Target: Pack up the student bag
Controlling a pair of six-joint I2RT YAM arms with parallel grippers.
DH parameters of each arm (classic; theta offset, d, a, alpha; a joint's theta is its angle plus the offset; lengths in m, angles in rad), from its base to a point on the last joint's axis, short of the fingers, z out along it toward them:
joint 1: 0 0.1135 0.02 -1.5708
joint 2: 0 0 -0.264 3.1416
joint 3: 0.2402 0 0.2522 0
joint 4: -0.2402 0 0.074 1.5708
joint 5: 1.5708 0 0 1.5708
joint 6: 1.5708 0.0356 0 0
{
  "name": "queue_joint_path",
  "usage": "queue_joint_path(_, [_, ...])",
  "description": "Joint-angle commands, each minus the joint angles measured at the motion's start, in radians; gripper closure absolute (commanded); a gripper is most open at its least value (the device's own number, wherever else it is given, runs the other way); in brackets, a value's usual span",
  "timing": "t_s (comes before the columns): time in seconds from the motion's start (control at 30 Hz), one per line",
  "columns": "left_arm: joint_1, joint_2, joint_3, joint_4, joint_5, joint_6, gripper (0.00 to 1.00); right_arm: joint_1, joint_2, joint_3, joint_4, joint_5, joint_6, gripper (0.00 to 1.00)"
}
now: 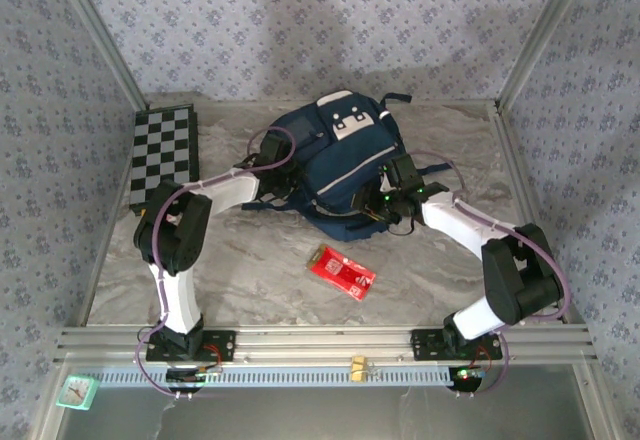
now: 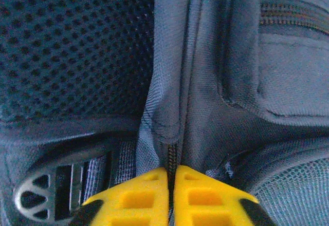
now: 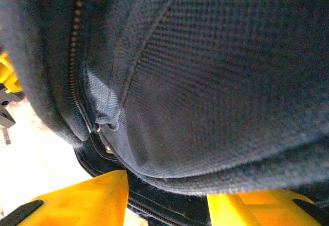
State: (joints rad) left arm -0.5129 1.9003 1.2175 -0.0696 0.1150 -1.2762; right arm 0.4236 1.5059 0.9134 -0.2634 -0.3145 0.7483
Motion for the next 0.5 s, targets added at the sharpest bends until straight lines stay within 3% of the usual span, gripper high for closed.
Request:
queue_joint_path(0.0, [-0.012,0.001,0.035,0.057,0.009,-0.01,0.98,-0.028,0.026,0.026,-0.024,-0.008,-0.029,0.55])
queue_joint_path(0.47, [-0.038,-0.194,-0.092,0.012,-0.028,-0.014,1.0,-0.119,0.154,0.254,-0.085,-0.079,-0.234,0.53])
